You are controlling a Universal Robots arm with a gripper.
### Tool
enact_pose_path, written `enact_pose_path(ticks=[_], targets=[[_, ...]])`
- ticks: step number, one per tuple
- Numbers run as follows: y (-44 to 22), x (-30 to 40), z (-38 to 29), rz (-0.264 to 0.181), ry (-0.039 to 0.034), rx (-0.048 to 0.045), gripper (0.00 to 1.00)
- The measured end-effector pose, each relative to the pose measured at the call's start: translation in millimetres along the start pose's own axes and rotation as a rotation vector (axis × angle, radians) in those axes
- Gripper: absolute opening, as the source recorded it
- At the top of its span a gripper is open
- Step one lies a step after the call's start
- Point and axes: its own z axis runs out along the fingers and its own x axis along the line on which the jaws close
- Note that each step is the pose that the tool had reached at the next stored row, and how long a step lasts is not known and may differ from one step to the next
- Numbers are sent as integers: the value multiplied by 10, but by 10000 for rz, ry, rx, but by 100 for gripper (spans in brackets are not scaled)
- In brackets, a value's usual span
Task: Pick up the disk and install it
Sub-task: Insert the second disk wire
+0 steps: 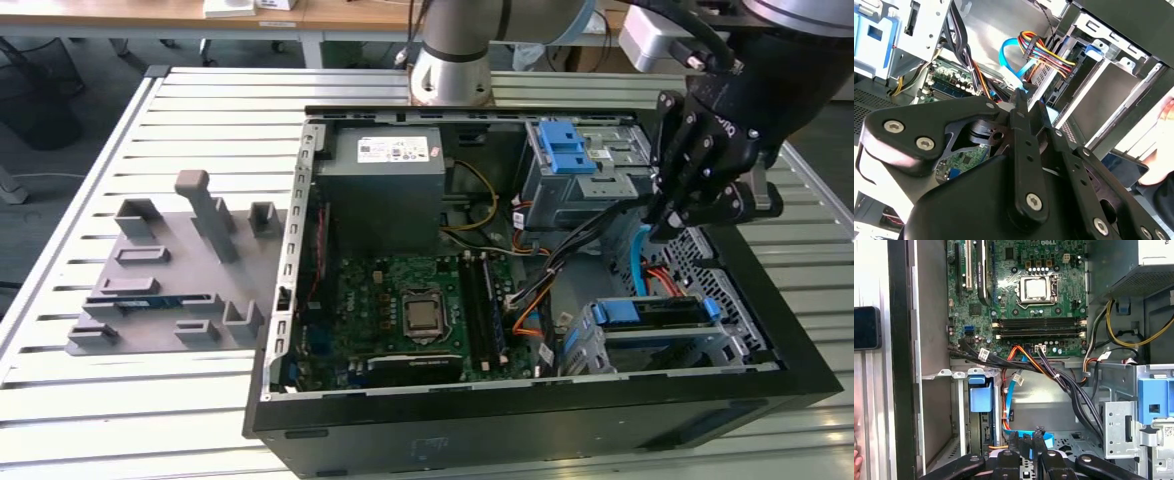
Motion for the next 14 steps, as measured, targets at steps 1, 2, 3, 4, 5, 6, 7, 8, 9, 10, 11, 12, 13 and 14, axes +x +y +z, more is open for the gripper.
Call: enact_pose_path(ticks=[1,2,3,4,5,6,7,8,9,10,11,12,13,14], targets=[[0,0,0,0,1,0,25],[0,1,-3,0,2,0,25],[0,1,-15,-1,-2,0,25],[0,1,-37,-2,-2,0,25],[1,2,-53,-2,-2,0,25],[1,2,-60,-2,-4,0,25],[1,2,-60,-1,-5,0,25],[1,2,-60,0,-7,0,25],[1,1,-60,0,-6,0,25],[2,-1,-61,-1,-3,0,25],[2,-4,-58,-1,-3,0,25],[2,-6,-51,-1,-5,0,25],[2,-8,-44,-1,-4,0,25],[2,-9,-36,-1,-3,-1,25]])
